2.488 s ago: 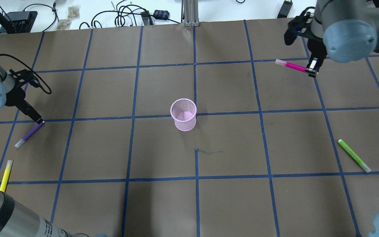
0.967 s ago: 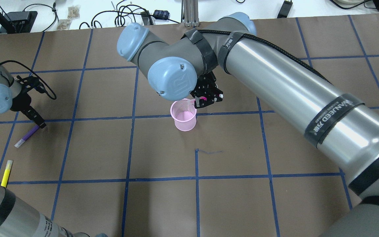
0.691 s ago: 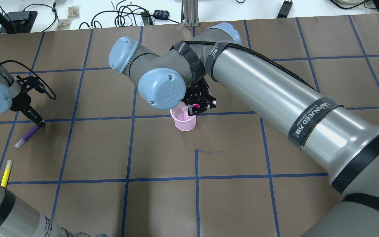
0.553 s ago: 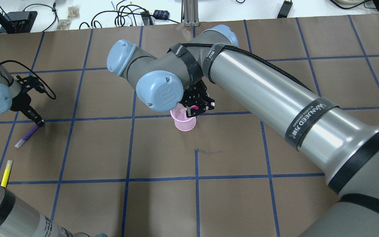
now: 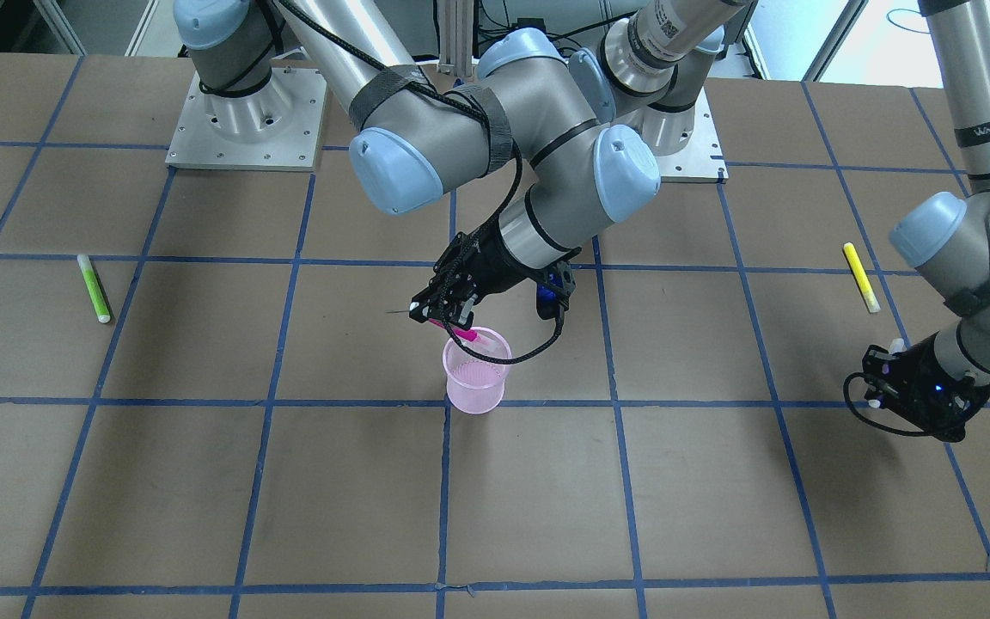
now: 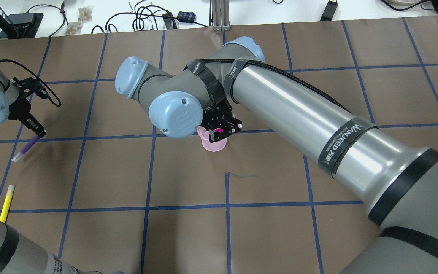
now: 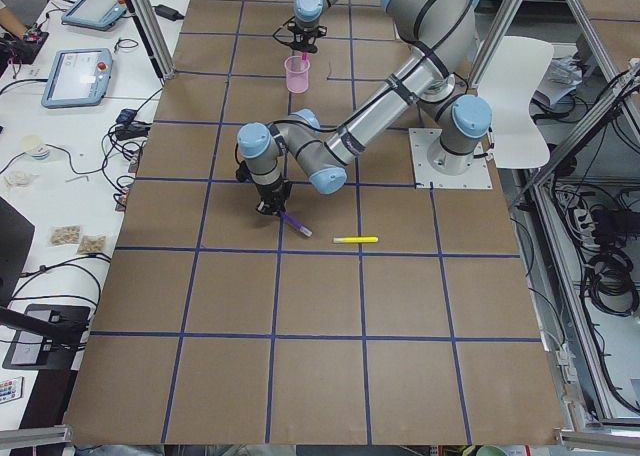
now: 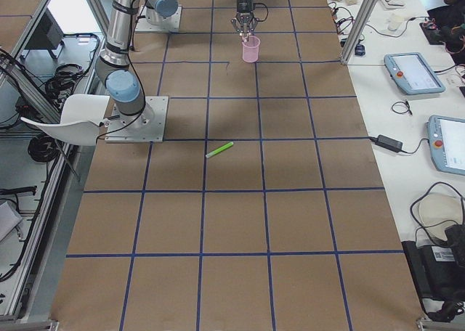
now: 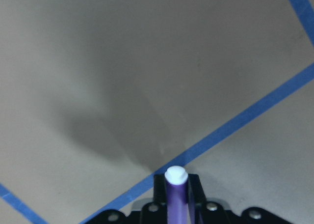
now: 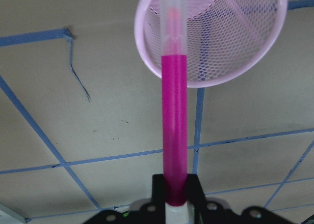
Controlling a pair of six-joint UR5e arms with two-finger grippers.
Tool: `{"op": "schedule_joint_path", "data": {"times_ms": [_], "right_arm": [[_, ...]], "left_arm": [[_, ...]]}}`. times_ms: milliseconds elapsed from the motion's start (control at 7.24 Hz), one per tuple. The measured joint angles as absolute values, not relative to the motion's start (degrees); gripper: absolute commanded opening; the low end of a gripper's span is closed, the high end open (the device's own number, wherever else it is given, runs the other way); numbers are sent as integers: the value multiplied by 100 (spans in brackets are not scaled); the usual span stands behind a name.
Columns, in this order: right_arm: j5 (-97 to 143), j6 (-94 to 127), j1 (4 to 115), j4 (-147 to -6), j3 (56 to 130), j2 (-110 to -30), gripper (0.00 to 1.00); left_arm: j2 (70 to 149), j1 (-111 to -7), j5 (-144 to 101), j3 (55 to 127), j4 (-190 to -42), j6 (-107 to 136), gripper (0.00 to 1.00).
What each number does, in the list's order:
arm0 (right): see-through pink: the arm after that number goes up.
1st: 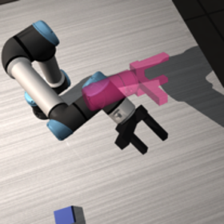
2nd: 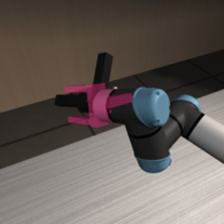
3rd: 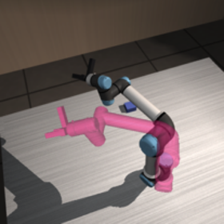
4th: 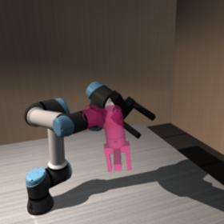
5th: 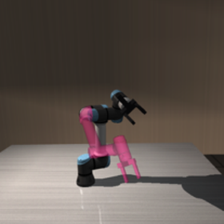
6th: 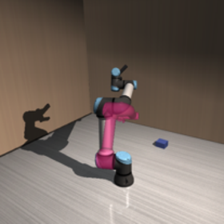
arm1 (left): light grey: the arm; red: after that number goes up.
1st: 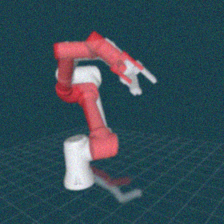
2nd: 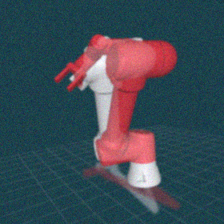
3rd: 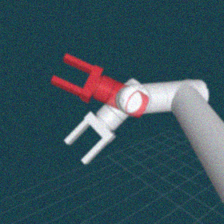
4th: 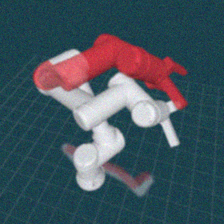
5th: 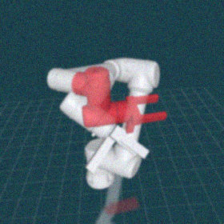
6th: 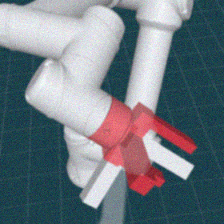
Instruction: Insert purple and pink pens into pink cup
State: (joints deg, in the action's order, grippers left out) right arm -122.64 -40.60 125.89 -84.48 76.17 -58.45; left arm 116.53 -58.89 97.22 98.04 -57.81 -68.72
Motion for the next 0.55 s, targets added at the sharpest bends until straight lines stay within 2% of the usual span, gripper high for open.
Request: {"op": "schedule_joint_path", "data": {"times_ms": [138,553], "right_arm": [[-12270,-4080,12589,-8494,7604,-5843,100],[-12251,-4113,12512,-8600,7279,-5855,100]], "left_arm": [[11461,-5970,9572,9772,-5846,-6867,0],[10892,-6139,9035,9733,-6172,-6752,0]]}}
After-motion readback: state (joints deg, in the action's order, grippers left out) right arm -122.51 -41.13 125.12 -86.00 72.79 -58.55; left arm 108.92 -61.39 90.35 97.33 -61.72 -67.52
